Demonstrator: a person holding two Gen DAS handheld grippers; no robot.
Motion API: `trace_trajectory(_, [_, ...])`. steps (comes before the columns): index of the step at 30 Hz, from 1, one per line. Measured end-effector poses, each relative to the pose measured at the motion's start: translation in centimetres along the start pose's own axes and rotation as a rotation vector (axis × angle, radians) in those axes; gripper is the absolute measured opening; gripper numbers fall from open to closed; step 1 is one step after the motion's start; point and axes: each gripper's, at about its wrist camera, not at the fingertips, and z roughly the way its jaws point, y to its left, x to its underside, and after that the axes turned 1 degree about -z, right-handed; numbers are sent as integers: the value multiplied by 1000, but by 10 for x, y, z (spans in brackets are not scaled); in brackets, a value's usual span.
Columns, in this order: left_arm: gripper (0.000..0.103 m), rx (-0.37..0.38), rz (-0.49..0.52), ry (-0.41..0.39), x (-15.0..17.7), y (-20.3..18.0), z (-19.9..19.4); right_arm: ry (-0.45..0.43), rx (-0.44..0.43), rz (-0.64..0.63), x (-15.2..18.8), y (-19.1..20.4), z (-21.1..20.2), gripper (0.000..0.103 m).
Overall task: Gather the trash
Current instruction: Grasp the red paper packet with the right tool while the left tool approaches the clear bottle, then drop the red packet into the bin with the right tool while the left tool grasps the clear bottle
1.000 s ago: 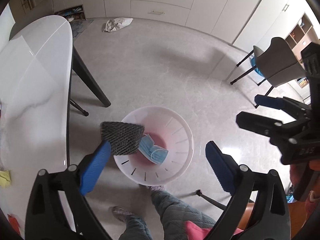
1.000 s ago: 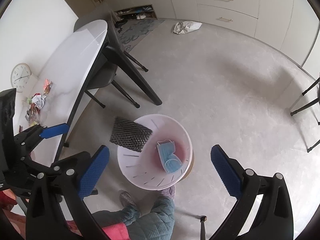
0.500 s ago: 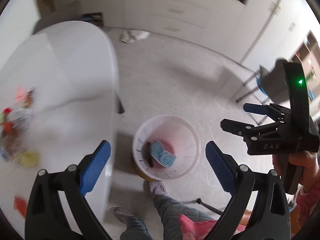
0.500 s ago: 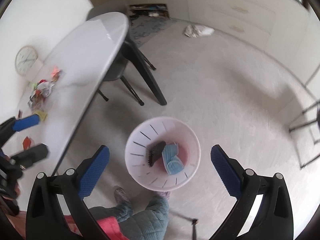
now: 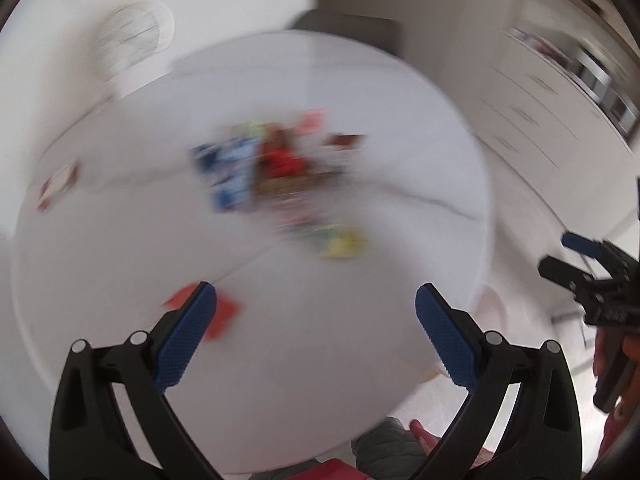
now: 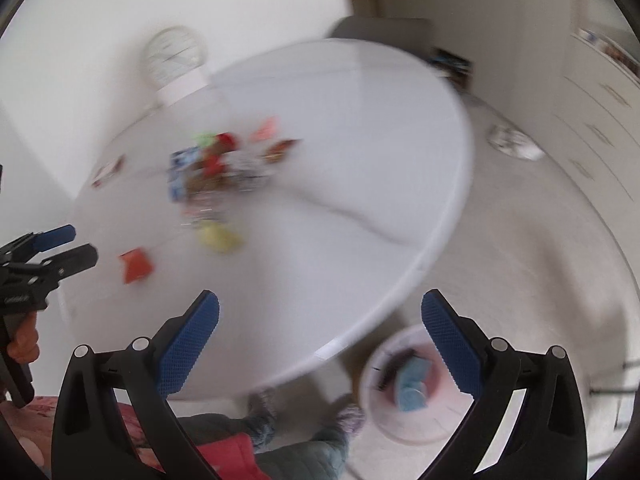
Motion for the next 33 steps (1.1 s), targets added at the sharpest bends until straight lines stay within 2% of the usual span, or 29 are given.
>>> trace_trajectory(6, [95, -113, -157, 32, 13, 97, 8, 47, -141, -101, -27, 92, 53, 100])
trace_trajectory(11, [95, -130, -308, 61, 33, 173, 8, 128, -259, -224, -33, 172, 108, 100])
trace_trajectory(14, [95, -124, -349, 77, 46, 201, 7, 164, -284, -329, -27, 223, 143, 100])
trace_trajectory(16, [95, -112, -370, 95, 54, 219, 8, 182, -271, -399, -23, 249, 163, 100])
trace_trajectory(18, [95, -95, -389, 107, 62, 234, 11, 196, -250, -446, -19, 268, 178, 95])
trace_trajectory(20, [95, -69, -400, 118, 63, 240, 14, 215, -232, -470, -16, 277, 187, 90])
trace_trajectory(23, [95, -29, -391, 126, 59, 241, 19, 258, -195, -489, -15, 280, 199, 70])
trace_trajectory(24, [95, -22, -383, 125, 57, 240, 21, 271, -196, -481, -15, 280, 201, 56])
trace_trajectory(25, [95, -14, -373, 123, 55, 238, 23, 282, -198, -470, -16, 278, 203, 46])
trace_trajectory(29, [95, 23, -347, 134, 45, 228, 34, 260, -206, -408, -19, 260, 183, 45])
trace_trajectory(33, [95, 48, -323, 169, 38, 213, 54, 218, -221, -289, -22, 219, 148, 45])
